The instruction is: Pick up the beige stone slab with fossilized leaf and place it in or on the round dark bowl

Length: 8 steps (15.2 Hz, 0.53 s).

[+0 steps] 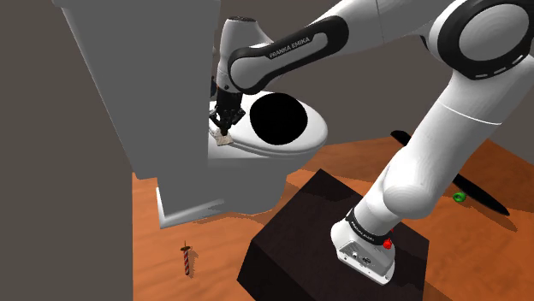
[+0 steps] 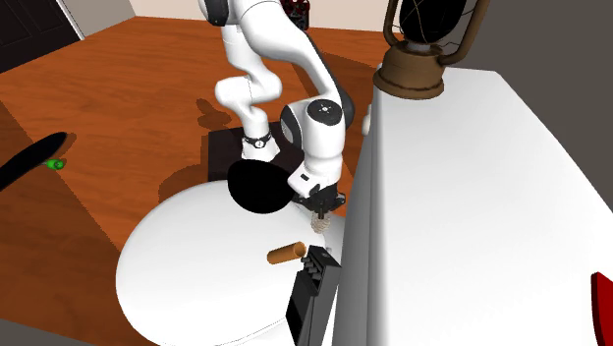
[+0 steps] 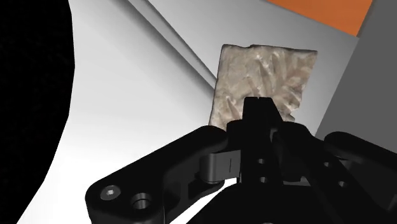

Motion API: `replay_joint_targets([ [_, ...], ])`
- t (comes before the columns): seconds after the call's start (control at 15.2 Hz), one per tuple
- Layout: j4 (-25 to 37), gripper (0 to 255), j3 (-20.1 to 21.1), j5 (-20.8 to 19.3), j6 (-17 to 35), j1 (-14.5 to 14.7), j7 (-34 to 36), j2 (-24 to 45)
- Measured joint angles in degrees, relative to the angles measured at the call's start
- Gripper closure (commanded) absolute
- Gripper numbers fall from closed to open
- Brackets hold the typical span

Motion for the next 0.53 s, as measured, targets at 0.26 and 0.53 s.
replay_joint_targets([
  [0.26, 0.0, 0, 0.0, 0.0, 0.0, 0.0, 0.0, 0.0],
  [0.53, -0.2, 0, 0.5, -8.7, -7.7, 3.0, 27.1, -2.1],
])
